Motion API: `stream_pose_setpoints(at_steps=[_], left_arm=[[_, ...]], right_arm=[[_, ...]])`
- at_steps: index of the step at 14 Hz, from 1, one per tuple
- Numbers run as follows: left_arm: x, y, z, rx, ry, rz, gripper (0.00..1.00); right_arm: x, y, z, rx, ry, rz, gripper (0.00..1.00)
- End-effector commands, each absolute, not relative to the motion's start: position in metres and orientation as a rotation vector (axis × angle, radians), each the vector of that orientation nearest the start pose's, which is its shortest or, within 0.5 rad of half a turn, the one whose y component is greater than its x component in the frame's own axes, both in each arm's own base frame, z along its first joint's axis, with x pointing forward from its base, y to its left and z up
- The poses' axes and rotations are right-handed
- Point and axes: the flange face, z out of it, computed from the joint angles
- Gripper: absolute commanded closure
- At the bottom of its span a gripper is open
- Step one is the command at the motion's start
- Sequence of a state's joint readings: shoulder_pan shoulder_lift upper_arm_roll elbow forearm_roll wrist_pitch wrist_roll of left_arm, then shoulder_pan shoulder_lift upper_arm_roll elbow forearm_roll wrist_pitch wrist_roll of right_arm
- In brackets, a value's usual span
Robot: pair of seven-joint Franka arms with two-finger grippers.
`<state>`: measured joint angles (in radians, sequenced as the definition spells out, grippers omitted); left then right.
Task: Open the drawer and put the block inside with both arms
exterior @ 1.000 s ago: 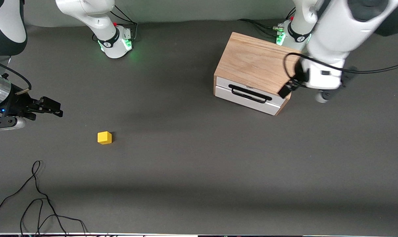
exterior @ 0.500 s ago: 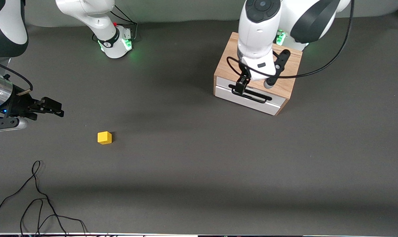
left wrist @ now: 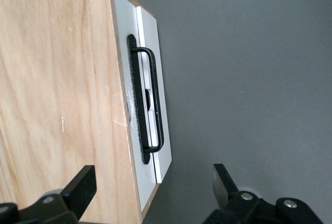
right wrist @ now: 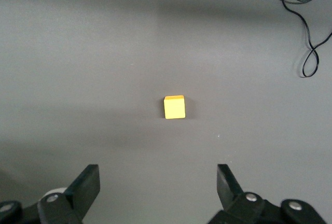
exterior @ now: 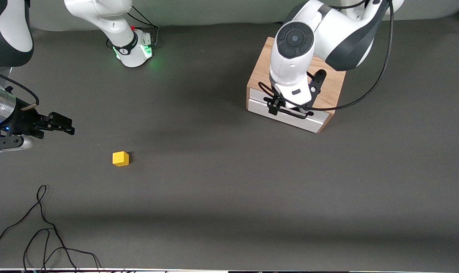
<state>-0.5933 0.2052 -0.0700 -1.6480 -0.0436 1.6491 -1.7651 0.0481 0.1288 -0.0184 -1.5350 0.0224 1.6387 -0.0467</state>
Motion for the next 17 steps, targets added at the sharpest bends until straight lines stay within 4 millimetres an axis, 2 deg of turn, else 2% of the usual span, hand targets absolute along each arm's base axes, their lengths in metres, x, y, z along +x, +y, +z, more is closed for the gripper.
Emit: stream_pose_setpoints(at_steps=[1,5,9,13,17], left_arm=[[0.469,-0.364,0.444,-2.487,-1.597,0.216,0.00],[0.458,-0.359,0.397,-2.483,-1.588,0.216,0.00],[0.447,-0.355,0.367,-2.486,-1.574,0.215,0.00],[0.446,-0.355,0.350,-2.498,-1.584,0.207,0.00],[0.449,-0.355,0.347,-2.501,-1.587,0.202,0.00]], right_arm=[[0.593,0.024,0.574,-3.124,-0.096,0.036,0.00],[0.592,0.023,0.575,-3.124,-0.096,0.036,0.00],[0.592,0.023,0.575,-3.108,-0.089,0.036,0.00],[0.592,0.020,0.575,-3.102,-0.090,0.033,0.00],[0.591,0.018,0.577,-3.103,-0.085,0.030,0.00]])
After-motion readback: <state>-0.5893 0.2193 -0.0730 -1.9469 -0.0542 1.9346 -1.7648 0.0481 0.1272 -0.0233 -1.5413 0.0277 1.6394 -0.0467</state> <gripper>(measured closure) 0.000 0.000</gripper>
